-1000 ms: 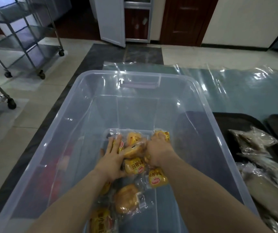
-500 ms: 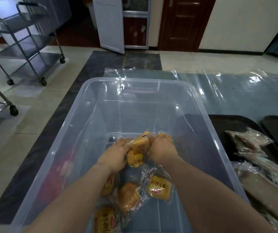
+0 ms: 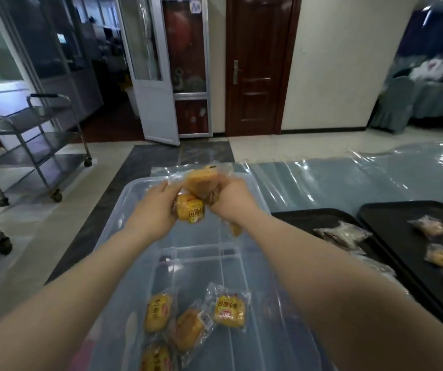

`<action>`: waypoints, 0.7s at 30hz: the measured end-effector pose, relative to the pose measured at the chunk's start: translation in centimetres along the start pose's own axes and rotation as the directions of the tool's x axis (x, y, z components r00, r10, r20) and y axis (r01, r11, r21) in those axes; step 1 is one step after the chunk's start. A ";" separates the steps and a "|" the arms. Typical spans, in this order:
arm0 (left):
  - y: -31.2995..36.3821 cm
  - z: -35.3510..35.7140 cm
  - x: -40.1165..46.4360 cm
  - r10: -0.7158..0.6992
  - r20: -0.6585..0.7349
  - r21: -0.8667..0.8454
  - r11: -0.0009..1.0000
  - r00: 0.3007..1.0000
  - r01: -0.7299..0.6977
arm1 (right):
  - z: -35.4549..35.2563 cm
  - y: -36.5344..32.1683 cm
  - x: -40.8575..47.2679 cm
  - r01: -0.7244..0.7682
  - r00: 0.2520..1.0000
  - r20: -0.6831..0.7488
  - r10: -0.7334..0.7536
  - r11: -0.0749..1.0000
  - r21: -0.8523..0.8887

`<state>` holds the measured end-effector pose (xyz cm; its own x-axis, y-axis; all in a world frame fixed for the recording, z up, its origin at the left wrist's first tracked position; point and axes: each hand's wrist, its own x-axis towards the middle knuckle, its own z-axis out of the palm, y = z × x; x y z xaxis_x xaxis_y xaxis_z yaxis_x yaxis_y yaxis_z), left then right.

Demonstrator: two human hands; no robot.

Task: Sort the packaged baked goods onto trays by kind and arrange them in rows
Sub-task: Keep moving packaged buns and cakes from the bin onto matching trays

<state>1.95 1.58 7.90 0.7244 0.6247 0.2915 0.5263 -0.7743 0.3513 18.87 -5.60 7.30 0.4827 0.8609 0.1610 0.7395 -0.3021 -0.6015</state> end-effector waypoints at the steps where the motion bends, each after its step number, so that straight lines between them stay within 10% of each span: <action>1: 1.3 -1.1 0.3 0.008 -0.025 0.004 1.000 1.000 -0.007 | -1.6 -0.6 -0.5 -0.003 0.999 -0.039 0.006 0.998 0.056; 10: 13.6 -2.3 2.3 0.164 -0.098 -0.065 0.983 0.982 -0.170 | -14.7 3.3 -6.1 0.029 0.976 -0.219 0.019 0.976 0.215; 21: 34.8 12.5 5.8 0.257 -0.004 -0.300 0.922 0.966 -0.246 | -28.3 29.8 -14.4 -0.273 0.888 -0.350 0.299 0.954 0.121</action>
<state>30.00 -22.97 10.70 0.8336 0.4053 0.3752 0.1735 -0.8372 0.5187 47.30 -38.57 9.22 0.8135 0.5310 0.2370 0.5171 -0.4741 -0.7127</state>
